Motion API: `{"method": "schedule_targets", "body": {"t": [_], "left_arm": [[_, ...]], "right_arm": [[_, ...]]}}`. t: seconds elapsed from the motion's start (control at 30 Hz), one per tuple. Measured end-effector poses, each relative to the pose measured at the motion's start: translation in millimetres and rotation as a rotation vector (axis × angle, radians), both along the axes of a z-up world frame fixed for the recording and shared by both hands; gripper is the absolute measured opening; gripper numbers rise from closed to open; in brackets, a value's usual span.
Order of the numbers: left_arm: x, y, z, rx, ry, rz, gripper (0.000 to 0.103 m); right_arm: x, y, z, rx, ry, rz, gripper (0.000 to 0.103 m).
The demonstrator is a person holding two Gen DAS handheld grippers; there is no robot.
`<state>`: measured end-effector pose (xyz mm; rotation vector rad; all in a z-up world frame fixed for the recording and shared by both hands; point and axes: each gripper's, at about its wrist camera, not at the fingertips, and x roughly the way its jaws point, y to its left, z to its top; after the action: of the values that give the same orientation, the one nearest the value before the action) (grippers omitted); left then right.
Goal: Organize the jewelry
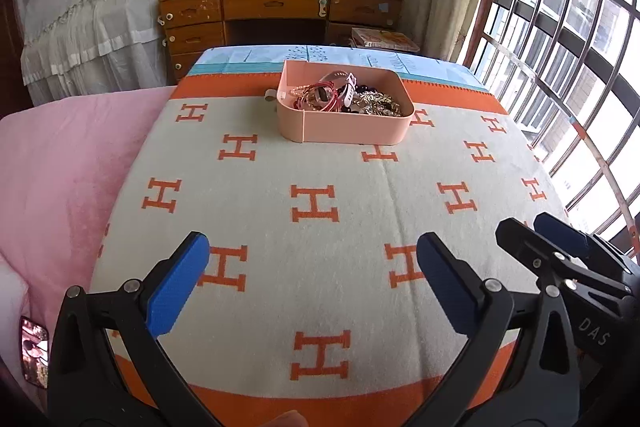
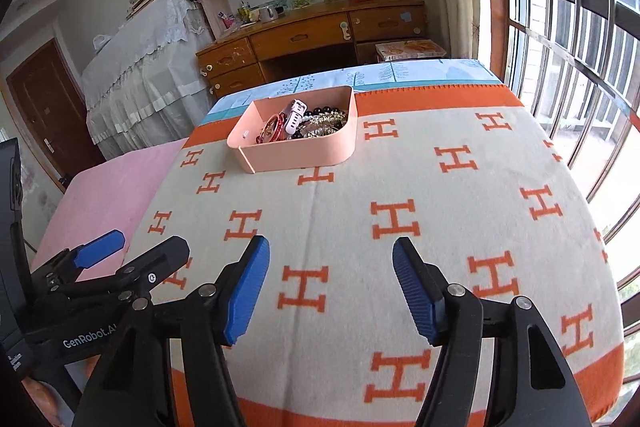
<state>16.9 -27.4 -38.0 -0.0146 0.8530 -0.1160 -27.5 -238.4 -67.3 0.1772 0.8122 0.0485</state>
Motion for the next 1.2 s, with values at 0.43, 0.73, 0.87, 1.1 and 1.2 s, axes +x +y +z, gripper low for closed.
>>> {"method": "schedule_targets", "body": {"t": [0.43,0.73,0.87,1.1,1.2], "left_arm": [[-40.3,-2.0,23.5,0.045,-0.077,0.046,0.103],[-50.5,-4.6,36.8,0.051,-0.108,0.043,0.103],[-50.5,-5.2,36.9,0.052,-0.106,0.043,0.103],[-45.9,-9.4,35.8,0.058,-0.085,0.039,0.103],[-44.4,-9.3,34.5,0.057,-0.077,0.037,0.103]], "right_arm": [[-43.4,8.0,15.8,-0.018,-0.046,0.028,0.072],[-52.8,8.6,30.1,-0.031,-0.088,0.021,0.072],[-52.9,7.6,30.1,-0.029,-0.087,0.021,0.072],[-52.1,6.1,29.9,-0.019,-0.077,0.02,0.072],[-50.4,5.4,28.9,-0.014,-0.068,0.018,0.072]]}}
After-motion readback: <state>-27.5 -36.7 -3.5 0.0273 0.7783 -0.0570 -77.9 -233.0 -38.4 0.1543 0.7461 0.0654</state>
